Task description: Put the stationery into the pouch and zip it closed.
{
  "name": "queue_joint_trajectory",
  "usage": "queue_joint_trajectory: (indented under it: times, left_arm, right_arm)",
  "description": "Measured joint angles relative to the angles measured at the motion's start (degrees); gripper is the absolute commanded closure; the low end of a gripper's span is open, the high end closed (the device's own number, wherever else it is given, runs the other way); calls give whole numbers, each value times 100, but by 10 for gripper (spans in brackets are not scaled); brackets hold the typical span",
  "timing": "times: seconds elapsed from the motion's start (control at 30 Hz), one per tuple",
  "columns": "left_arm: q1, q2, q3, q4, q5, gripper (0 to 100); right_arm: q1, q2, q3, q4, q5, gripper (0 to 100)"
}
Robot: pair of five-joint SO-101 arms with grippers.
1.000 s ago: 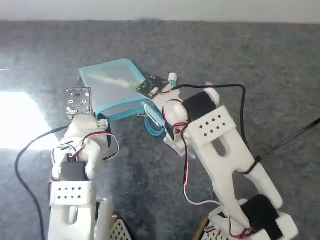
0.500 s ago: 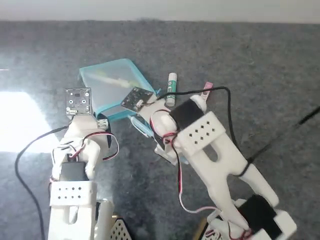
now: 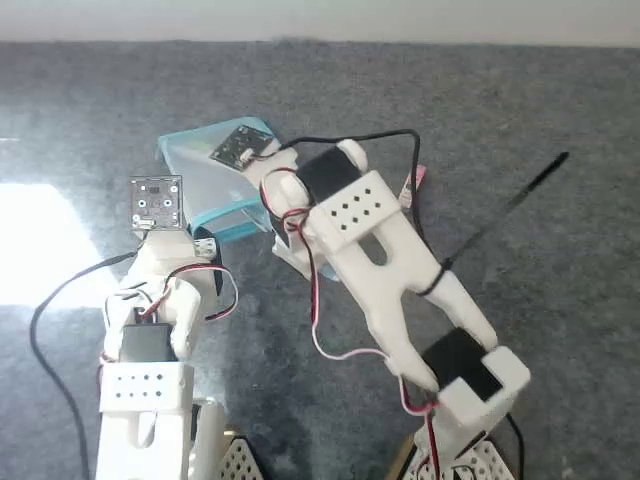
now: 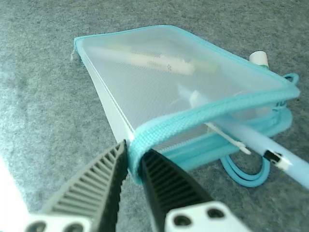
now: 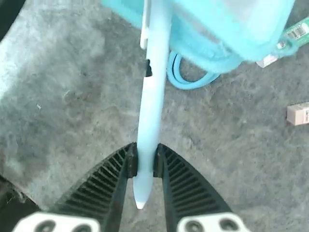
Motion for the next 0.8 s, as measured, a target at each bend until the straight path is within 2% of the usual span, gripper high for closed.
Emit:
queue_joint_trajectory:
  times: [0.3,0.37,0.6,0.67,0.8]
  left_arm:
    - [0,0,0,0,-35,989]
    - [26,9,0,0,-35,989]
    - [9,9,0,-9,-9,989]
    - [18,9,0,-9,-9,989]
    - [0,9,0,-9,-62,989]
  right_arm:
    - [211,1820,-2330,-176,-211,961]
    - [299,2119,-2787,-299,-308,907]
    - [308,2673,-3921,-413,-510,612]
    - [352,2681,-4202,-404,-510,575]
    - [290,2681,-5037,18,-510,574]
